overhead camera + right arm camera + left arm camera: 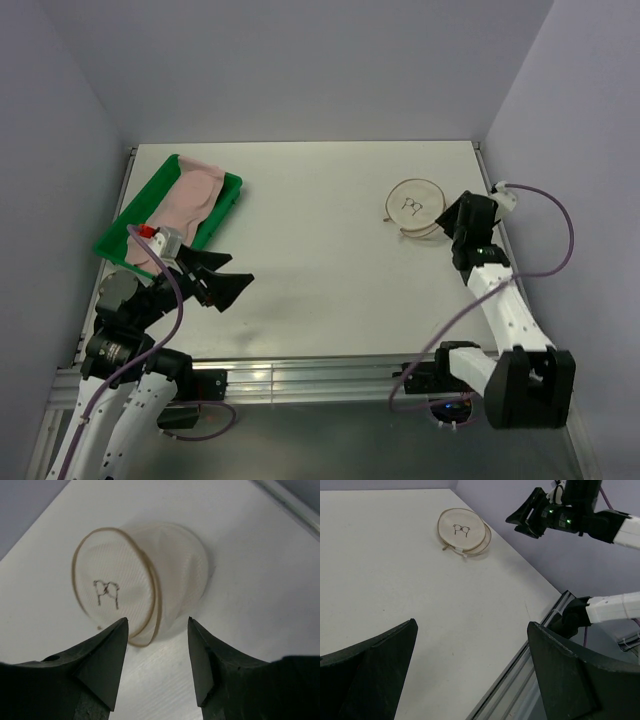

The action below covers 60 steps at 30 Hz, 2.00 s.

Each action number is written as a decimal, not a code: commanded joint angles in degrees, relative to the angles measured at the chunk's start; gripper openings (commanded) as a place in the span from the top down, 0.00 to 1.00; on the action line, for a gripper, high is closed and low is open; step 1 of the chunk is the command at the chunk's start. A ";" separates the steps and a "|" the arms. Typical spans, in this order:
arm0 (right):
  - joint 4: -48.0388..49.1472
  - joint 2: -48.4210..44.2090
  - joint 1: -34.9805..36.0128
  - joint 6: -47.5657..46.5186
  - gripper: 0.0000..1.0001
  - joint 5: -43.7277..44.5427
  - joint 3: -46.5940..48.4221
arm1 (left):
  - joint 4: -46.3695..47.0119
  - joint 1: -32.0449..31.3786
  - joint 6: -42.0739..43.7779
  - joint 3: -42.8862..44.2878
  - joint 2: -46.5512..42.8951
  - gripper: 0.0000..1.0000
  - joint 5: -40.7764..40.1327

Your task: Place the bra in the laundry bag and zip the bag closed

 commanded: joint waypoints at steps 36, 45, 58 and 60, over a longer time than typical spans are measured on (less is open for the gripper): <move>11.81 -7.79 28.74 3.32 0.52 -9.32 -15.88 | 21.65 -17.71 -15.48 -1.70 23.01 0.22 -15.21; -1.47 -34.43 26.29 10.88 1.00 4.14 -18.35 | 25.42 -37.08 -0.10 15.70 52.37 0.20 -34.93; -5.97 -41.58 26.11 13.35 1.00 -2.97 -23.00 | 21.31 -38.75 11.24 48.92 88.74 0.16 -35.72; -6.06 -43.42 26.20 13.35 1.00 -4.81 -24.14 | 20.51 -38.66 11.25 53.83 93.75 0.12 -35.98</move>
